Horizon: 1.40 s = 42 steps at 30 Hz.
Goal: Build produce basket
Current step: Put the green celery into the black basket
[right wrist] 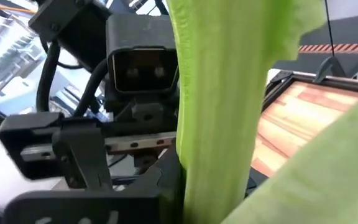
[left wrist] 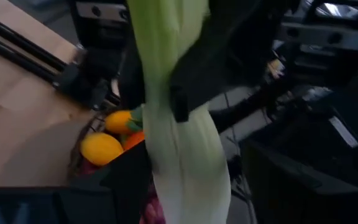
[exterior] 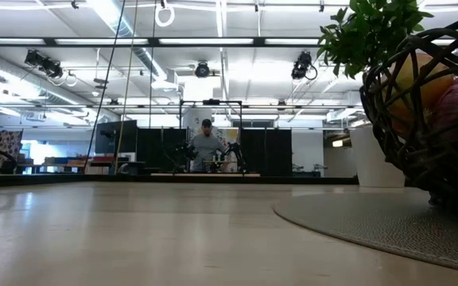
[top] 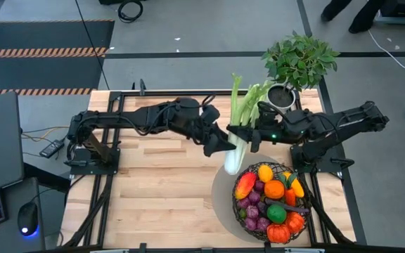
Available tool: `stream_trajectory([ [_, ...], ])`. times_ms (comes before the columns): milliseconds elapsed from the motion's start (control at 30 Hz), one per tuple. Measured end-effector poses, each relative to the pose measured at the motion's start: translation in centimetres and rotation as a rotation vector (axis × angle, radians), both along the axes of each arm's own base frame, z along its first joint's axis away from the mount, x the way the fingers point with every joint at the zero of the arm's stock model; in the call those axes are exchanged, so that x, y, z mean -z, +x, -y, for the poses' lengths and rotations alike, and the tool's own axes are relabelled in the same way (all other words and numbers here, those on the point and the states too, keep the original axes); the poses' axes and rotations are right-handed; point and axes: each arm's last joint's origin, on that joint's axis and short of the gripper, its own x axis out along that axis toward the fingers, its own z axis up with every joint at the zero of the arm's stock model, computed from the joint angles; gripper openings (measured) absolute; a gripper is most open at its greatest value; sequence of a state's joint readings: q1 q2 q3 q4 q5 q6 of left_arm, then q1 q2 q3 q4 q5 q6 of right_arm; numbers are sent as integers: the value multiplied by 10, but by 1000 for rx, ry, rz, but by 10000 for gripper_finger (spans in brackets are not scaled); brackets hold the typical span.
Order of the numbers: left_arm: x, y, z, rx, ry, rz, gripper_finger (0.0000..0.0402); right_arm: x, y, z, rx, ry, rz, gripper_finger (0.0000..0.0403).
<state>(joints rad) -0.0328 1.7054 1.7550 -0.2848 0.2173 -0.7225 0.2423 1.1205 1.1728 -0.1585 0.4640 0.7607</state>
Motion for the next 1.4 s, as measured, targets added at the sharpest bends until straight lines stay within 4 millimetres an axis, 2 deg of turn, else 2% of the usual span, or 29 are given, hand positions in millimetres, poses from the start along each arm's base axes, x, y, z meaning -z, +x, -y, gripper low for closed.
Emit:
stream_trajectory([
  [100,0,-2,2,81,-24,-14,249,-2,-5,1,-30,14,-4,60],
  [200,-3,-12,1,142,-32,-57,246,-2,-16,1,-106,58,-36,57],
  [300,-7,-28,-6,142,5,-107,240,6,-28,-5,-225,150,-154,60],
  [433,-10,-47,-26,51,53,-197,232,22,-46,-20,-315,337,-354,60],
  [600,-19,-69,-44,-4,80,-222,224,39,-63,-44,-298,612,-578,61],
  [900,-22,-74,-65,-61,156,-196,215,52,-73,-91,-205,844,-663,62],
  [1067,-19,-73,-76,-61,244,-191,214,65,-68,-112,-64,978,-658,62],
  [1167,-17,-72,-83,-82,291,-197,211,78,-59,-121,11,992,-674,63],
  [1400,-11,-71,-102,-105,362,-218,206,110,-23,-133,104,988,-747,64],
])
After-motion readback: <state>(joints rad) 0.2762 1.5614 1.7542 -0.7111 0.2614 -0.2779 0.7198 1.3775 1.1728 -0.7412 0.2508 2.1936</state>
